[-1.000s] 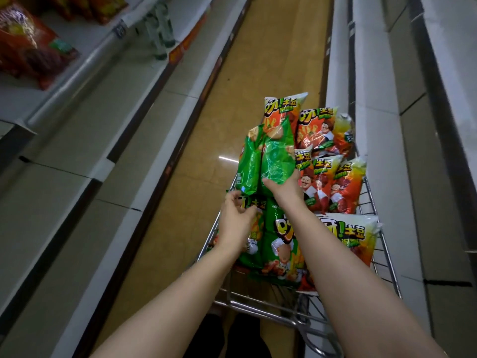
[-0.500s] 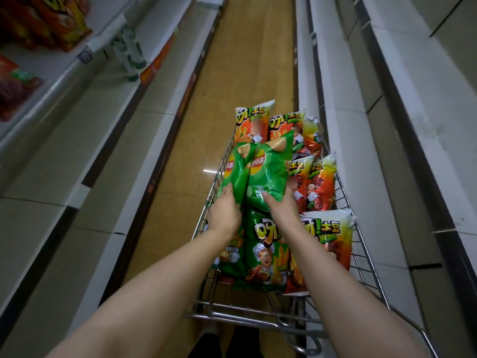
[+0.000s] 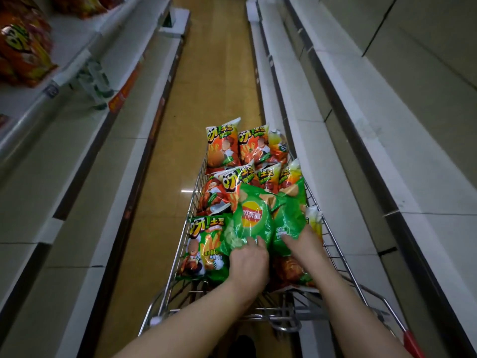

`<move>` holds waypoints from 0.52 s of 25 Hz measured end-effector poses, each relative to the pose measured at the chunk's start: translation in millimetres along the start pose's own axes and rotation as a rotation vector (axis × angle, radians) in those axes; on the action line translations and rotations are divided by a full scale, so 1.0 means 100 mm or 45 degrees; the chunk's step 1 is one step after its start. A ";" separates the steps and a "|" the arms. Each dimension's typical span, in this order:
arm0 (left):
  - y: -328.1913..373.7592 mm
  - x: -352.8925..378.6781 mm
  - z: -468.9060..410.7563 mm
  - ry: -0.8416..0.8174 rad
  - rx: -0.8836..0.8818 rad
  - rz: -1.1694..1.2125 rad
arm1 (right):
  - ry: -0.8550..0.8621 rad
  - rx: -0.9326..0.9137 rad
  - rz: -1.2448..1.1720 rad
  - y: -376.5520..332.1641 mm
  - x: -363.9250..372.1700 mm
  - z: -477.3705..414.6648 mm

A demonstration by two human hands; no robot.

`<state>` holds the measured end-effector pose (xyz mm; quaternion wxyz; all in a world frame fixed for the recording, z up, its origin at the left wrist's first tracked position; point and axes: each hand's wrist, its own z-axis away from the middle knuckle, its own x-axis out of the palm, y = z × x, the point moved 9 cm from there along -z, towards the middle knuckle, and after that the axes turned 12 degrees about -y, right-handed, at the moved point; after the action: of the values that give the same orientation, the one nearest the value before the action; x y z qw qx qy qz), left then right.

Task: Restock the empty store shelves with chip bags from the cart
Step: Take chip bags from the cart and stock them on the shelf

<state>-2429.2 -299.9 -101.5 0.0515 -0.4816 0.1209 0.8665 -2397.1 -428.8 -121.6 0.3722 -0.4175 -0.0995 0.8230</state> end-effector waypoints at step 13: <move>-0.83 0.47 -0.29 -0.095 -0.301 1.051 | 0.065 -0.293 0.456 -1.13 -0.11 -0.44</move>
<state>-2413.1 -228.6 -169.1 -0.3506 -0.3637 0.2013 0.8392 -2300.0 -362.9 -88.8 0.1725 -0.4889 -0.1075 0.8483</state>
